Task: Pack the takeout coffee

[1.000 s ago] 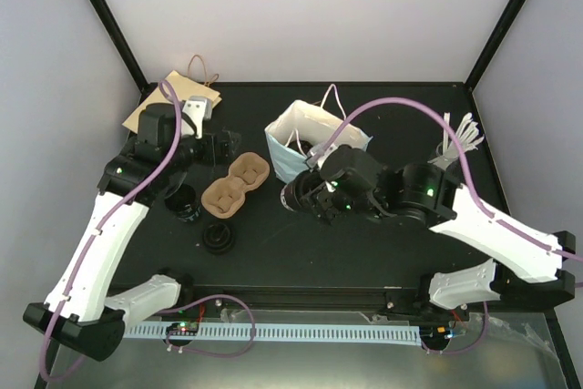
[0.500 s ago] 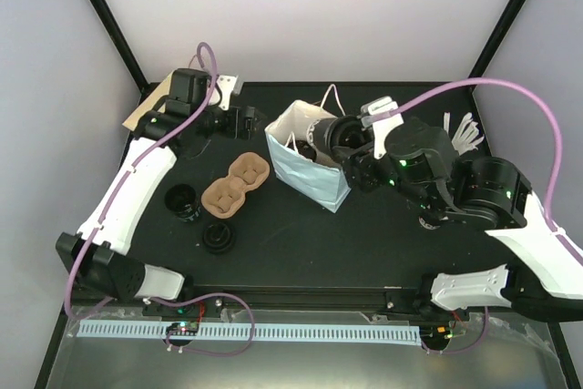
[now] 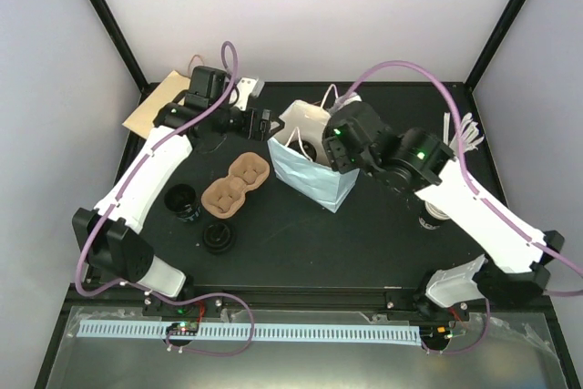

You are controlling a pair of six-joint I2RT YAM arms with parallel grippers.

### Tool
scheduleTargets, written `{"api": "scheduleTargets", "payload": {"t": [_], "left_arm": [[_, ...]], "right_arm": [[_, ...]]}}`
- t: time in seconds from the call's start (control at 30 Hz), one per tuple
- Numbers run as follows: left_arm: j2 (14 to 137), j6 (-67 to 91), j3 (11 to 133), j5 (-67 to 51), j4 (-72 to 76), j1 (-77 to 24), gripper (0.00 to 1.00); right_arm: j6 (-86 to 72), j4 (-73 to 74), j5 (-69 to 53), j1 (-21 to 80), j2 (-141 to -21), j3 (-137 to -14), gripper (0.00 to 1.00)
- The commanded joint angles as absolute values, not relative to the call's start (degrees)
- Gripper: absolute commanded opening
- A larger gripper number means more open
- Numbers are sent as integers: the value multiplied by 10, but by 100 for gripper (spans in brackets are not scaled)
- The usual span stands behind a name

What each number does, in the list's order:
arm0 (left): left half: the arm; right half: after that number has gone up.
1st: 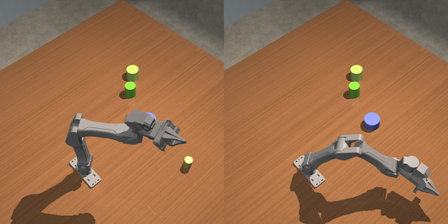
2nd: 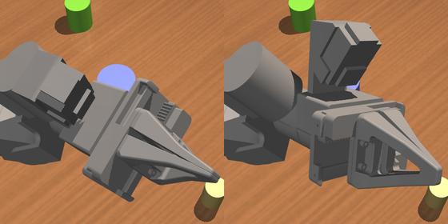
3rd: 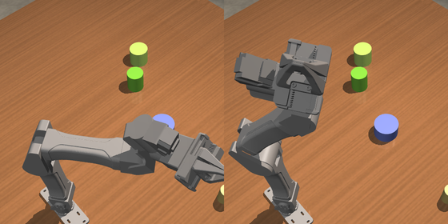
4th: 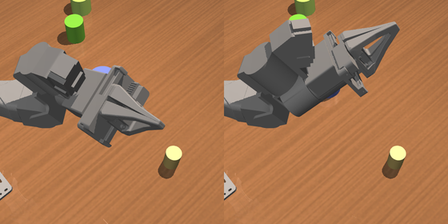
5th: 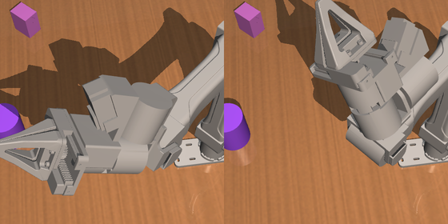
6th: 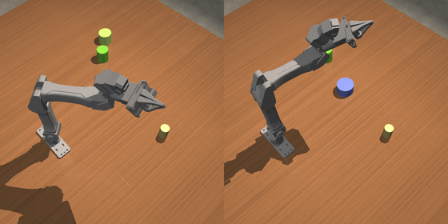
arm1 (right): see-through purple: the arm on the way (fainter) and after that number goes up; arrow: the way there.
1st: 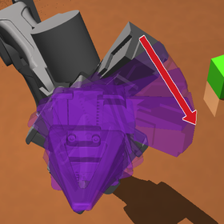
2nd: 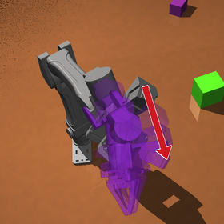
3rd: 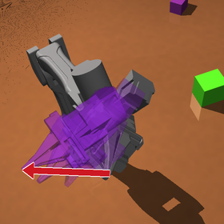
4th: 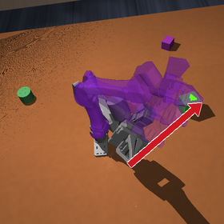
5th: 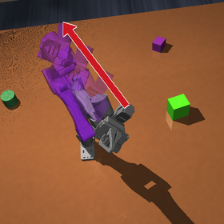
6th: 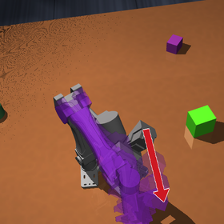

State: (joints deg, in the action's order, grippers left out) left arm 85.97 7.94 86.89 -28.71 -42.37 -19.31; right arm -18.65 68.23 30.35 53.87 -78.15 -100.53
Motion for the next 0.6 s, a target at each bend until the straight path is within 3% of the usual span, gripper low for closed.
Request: {"api": "scheduleTargets", "payload": {"t": [0.0, 0.57], "left_arm": [[843, 58, 880, -287, -418, -199, 98], [775, 3, 898, -255, -450, -200, 99]], "right_arm": [[-168, 701, 264, 534, -814, -1028, 64], [-135, 758, 96, 565, -794, -951, 62]]}}
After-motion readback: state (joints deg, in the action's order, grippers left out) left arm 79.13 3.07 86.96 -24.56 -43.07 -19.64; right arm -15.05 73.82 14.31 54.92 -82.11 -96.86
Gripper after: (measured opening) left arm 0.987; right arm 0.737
